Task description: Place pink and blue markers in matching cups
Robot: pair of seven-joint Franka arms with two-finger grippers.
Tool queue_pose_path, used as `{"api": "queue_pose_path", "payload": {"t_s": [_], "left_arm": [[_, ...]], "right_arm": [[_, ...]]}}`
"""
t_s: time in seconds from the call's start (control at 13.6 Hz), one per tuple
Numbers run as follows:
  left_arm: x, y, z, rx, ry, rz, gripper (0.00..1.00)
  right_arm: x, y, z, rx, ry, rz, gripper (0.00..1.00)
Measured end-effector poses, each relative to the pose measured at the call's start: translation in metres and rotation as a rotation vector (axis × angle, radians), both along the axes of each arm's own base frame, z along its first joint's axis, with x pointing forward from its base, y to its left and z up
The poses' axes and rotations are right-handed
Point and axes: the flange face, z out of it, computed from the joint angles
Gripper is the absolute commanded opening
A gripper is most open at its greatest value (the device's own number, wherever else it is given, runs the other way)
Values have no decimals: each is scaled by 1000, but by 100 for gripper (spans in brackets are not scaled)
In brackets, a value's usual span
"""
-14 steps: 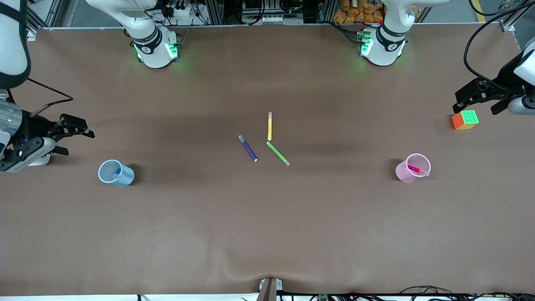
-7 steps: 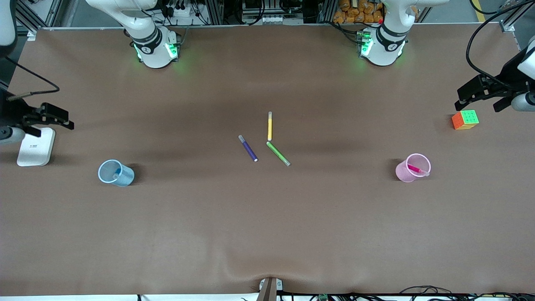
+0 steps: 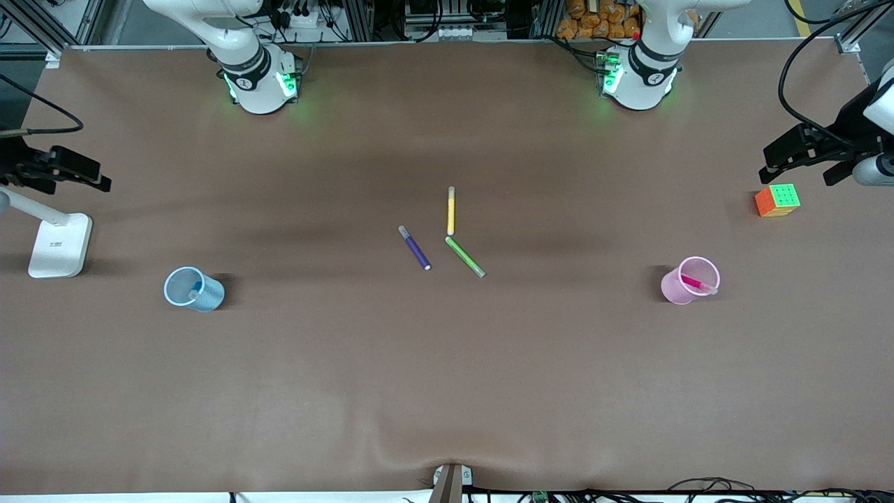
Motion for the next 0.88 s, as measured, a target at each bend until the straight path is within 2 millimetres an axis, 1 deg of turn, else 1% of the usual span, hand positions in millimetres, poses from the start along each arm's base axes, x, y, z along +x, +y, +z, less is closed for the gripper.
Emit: {"api": "queue_pose_path", "payload": {"t_s": [0.15,0.59,0.88], "left_arm": [[0,0,0,0,0,0,100],[1,0,-2,0,3,0,100],[1,0,-2,0,4,0,100]], "right_arm": [[-2,-1,3,-4,3,-26,100],[-2,-5,4,-47,6,-31,100],[-2,-2,4,-52,5,-26,100]]}}
